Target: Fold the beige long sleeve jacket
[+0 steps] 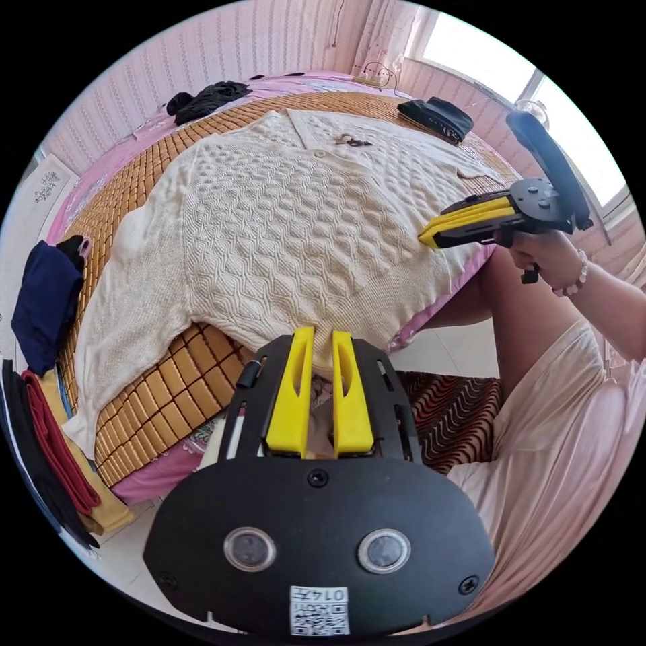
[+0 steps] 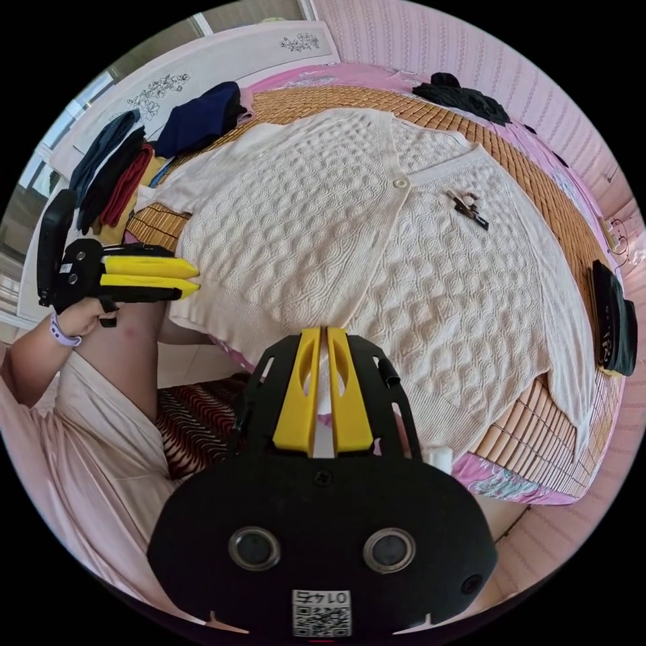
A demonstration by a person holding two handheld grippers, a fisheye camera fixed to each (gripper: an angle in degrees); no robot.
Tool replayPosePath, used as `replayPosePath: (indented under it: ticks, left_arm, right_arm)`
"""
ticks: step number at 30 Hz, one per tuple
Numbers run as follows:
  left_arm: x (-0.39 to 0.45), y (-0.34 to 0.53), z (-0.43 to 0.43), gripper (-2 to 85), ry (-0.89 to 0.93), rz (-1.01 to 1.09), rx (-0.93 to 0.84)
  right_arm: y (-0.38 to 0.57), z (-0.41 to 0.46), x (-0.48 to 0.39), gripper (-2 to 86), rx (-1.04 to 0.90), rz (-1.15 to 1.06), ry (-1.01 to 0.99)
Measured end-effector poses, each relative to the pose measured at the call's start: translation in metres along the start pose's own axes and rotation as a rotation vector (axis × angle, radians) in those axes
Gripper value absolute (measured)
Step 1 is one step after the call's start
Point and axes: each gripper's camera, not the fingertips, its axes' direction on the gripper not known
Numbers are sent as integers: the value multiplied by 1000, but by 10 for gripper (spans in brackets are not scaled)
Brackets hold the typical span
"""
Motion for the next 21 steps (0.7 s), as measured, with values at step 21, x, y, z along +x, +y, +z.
replayPosePath:
  ticks: [21]
  left_arm:
    - [-214,198,-78,54,-430,-1173,655]
  right_arm:
    - [-101,-55,-121,51,181,-387,-55]
